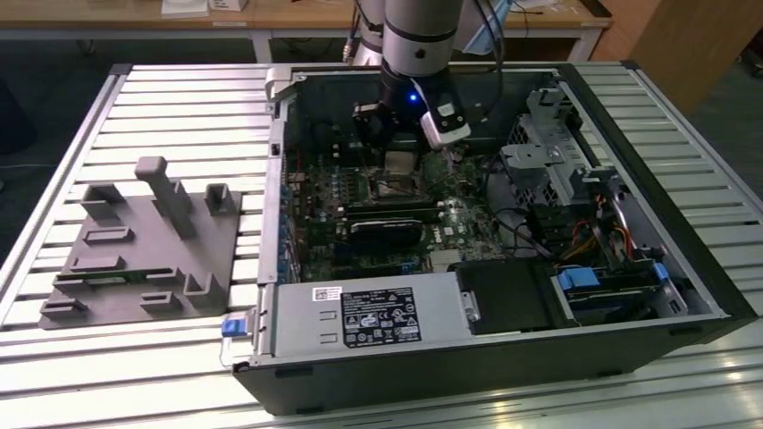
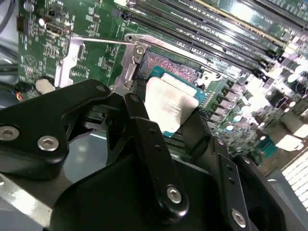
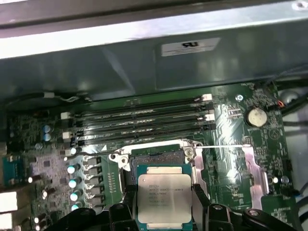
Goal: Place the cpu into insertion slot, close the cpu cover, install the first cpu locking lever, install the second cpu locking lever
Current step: 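Place the cpu into insertion slot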
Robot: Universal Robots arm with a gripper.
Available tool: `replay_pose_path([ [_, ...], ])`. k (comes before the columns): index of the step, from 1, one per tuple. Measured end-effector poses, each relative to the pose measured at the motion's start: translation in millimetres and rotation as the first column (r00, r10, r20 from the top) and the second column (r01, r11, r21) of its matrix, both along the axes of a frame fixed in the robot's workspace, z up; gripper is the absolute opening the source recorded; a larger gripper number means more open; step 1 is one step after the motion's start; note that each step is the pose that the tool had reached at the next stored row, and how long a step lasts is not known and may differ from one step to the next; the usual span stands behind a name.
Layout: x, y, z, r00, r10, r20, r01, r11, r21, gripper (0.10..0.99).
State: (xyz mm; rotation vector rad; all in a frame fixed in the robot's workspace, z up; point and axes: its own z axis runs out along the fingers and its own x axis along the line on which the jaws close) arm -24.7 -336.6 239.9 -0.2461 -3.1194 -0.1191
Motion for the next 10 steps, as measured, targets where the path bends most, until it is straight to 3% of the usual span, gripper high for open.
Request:
replay_pose_path([
  [5, 0.0, 0.0, -0.3, 0.997, -0.077, 0.0, 0.077, 0.997, 0.0, 0.537],
  [10, 0.0, 0.0, -0.6, 0.9868, -0.162, 0.0001, 0.162, 0.9868, 0.0, 0.537],
])
